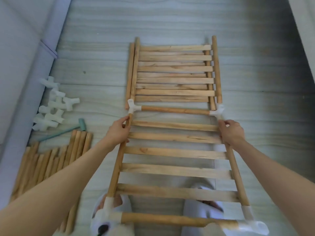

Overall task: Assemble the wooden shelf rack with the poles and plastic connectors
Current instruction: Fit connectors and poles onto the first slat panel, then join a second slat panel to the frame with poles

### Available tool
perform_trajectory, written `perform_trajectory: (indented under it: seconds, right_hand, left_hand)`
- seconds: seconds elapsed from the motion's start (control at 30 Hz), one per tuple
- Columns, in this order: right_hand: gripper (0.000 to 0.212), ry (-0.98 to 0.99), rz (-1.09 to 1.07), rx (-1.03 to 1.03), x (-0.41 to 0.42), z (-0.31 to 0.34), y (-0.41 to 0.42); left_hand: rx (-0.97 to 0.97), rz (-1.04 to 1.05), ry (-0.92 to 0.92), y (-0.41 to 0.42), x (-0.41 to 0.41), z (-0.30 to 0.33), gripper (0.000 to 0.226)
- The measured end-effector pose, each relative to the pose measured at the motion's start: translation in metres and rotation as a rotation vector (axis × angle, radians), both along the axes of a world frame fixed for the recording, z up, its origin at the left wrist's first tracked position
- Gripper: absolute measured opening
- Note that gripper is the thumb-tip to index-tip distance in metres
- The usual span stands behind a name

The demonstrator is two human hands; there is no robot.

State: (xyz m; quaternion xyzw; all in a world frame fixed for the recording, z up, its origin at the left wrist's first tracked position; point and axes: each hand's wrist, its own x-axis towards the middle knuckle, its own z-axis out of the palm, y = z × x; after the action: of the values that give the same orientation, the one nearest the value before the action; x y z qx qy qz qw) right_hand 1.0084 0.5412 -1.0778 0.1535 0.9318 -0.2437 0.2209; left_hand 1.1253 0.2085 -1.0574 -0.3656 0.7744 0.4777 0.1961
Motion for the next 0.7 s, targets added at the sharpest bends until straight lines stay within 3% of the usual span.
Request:
perform_trajectory:
  seconds: [0.2, 0.43, 0.57, 0.7]
  right_hand:
    - [0.04, 0.046, -0.011, 0.016, -0.055, -0.008, -0.021]
    - [0.043, 0.018, 0.042, 0.078, -0.085, -0.013, -0.046]
    - [0.043, 0.048, 0.037, 0.173, -0.082, -0.011, -0.051]
    - [0.034, 0.039, 0.171, 0.187, -0.072, -0.002, -0.056]
  left_hand:
    - [-0.025, -0.001, 0.011, -0.017, -0.053, -0.008, 0.052]
    - [-0.212, -0.095, -0.008, -0.03, -0.079, -0.012, 0.061]
    - [-0.363, -0.253, 0.008, -0.027, -0.08, -0.007, 0.047]
    - [-0.26, -0.207, 0.067, -0.025, -0.072, -0.001, 0.042]
